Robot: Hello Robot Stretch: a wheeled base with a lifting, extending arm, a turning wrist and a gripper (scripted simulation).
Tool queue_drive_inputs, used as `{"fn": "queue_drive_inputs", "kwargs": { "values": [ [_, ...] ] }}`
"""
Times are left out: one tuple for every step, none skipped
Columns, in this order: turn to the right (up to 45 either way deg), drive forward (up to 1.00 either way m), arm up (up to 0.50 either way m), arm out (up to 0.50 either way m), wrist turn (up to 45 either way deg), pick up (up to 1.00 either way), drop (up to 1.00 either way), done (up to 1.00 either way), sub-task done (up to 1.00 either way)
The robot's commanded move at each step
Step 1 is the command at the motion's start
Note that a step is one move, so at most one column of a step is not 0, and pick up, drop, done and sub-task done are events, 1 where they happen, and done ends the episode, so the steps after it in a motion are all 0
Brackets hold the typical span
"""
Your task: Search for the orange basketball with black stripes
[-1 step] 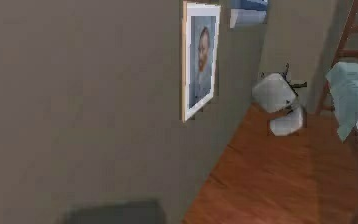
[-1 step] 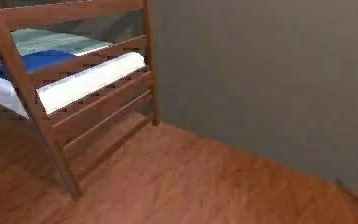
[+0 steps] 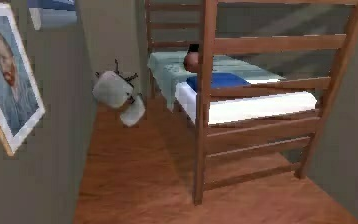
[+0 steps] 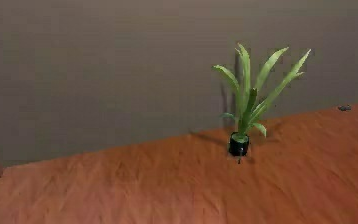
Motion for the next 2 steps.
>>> {"fn": "queue_drive_inputs", "kwargs": {
  "values": [
    [45.0, 0.0, 0.0, 0.0, 0.0, 0.0, 0.0, 0.0, 0.0],
    [27.0, 0.0, 0.0, 0.0, 0.0, 0.0, 0.0, 0.0, 0.0]
  ]
}}
